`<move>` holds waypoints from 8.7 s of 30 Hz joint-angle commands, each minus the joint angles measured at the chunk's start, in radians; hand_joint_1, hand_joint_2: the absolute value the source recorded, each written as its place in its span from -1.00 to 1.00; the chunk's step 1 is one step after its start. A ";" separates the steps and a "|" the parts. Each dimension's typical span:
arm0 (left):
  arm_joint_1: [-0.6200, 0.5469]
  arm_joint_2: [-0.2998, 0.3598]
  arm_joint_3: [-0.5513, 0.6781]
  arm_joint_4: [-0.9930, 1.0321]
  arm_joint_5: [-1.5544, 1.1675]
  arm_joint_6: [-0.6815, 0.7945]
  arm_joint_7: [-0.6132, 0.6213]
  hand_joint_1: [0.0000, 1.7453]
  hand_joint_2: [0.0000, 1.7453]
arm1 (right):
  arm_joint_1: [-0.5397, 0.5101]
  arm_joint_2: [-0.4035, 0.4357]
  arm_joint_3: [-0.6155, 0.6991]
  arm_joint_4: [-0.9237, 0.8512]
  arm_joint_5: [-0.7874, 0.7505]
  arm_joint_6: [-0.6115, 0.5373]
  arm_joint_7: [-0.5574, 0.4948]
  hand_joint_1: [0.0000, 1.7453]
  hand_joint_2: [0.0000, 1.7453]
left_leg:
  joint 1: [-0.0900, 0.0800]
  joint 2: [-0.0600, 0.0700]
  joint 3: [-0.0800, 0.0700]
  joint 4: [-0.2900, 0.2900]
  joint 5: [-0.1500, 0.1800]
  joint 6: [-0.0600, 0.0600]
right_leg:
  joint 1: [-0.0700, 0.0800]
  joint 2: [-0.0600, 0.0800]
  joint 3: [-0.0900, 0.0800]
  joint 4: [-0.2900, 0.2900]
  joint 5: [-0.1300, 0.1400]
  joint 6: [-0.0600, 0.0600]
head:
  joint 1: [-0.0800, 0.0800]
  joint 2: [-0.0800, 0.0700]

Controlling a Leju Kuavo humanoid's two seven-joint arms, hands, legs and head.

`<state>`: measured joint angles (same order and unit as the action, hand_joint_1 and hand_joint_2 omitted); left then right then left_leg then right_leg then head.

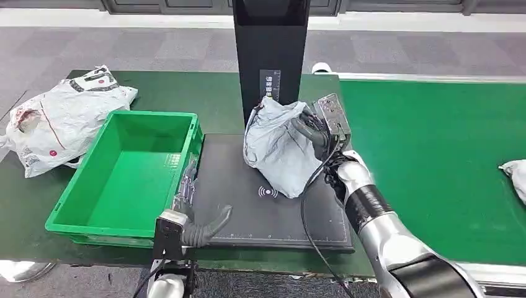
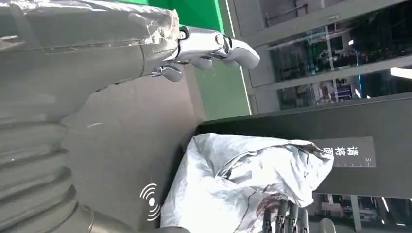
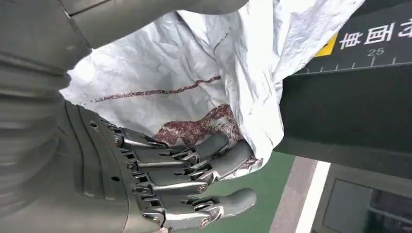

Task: Moved the parcel from conveyor to table for the left to box.

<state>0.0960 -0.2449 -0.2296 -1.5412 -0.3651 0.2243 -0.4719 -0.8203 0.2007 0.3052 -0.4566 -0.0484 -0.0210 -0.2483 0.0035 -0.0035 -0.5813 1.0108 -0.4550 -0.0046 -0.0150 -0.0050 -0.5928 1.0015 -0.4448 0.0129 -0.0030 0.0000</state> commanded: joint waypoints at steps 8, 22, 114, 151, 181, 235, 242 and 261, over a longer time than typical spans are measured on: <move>-0.048 0.018 -0.015 0.051 0.000 -0.005 0.007 -1.00 1.00 | -0.039 -0.017 -0.024 0.075 -0.002 0.001 0.003 -1.00 1.00 | 0.000 -0.002 0.000 -0.001 0.001 0.000 | 0.000 -0.002 0.001 -0.001 0.000 -0.001 | 0.000 0.000; -0.038 0.006 0.015 0.071 -0.026 -0.004 0.000 -1.00 1.00 | 0.319 -0.095 0.047 -0.765 0.030 0.260 -0.002 -1.00 1.00 | 0.001 -0.004 0.000 -0.001 0.001 0.000 | 0.001 -0.004 0.002 -0.002 -0.001 -0.001 | 0.000 0.000; -0.702 0.065 -0.465 0.851 -1.206 0.171 0.477 -1.00 1.00 | 0.890 -0.074 -0.161 -1.067 0.061 0.242 -0.119 -1.00 1.00 | 0.000 0.001 0.003 -0.002 0.000 0.001 | 0.001 0.000 0.004 -0.003 0.001 -0.001 | 0.000 0.000; -0.937 -0.064 -0.445 1.237 -1.133 0.034 0.467 -1.00 1.00 | 0.818 -0.067 -0.155 -1.018 0.024 0.289 -0.130 -1.00 1.00 | 0.001 0.002 0.001 0.000 0.000 0.000 | 0.001 0.000 0.003 -0.002 0.002 -0.001 | 0.000 0.000; -0.905 -0.065 -0.396 1.254 -1.081 0.130 0.461 0.94 1.00 | 0.698 -0.052 -0.145 -0.898 -0.003 0.279 -0.147 -1.00 1.00 | 0.000 0.002 0.001 -0.001 0.001 0.000 | 0.001 0.000 0.003 -0.001 0.002 -0.001 | 0.000 0.000; -0.902 -0.104 -0.402 1.131 -1.146 0.172 0.409 -1.00 1.00 | 0.856 0.018 -0.269 -1.095 0.050 0.292 -0.109 -1.00 1.00 | 0.000 -0.001 0.001 -0.001 0.001 0.000 | 0.000 -0.002 0.003 -0.001 0.001 -0.002 | 0.000 0.000; -0.902 -0.104 -0.402 1.131 -1.146 0.172 0.409 -1.00 1.00 | 0.856 0.018 -0.269 -1.095 0.050 0.292 -0.109 -1.00 1.00 | 0.000 -0.001 0.001 0.000 0.001 0.000 | 0.000 -0.002 0.002 -0.001 0.001 -0.001 | 0.000 0.000; -0.904 -0.104 -0.565 1.146 -1.050 0.070 0.359 -1.00 1.00 | 0.848 0.028 -0.288 -1.097 0.053 0.302 -0.106 -1.00 1.00 | 0.000 -0.001 0.001 0.000 0.001 0.000 | 0.000 -0.002 0.002 -0.001 0.001 -0.001 | 0.000 0.000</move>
<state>-0.7695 -0.3578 -0.6885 -0.4536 -1.4260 0.3048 -0.1137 0.0514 0.2125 0.0999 -1.5713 0.0031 0.2781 -0.3597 0.0032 -0.0045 -0.5811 1.0109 -0.4537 -0.0044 -0.0153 -0.0075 -0.5913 1.0013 -0.4438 0.0123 -0.0031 0.0000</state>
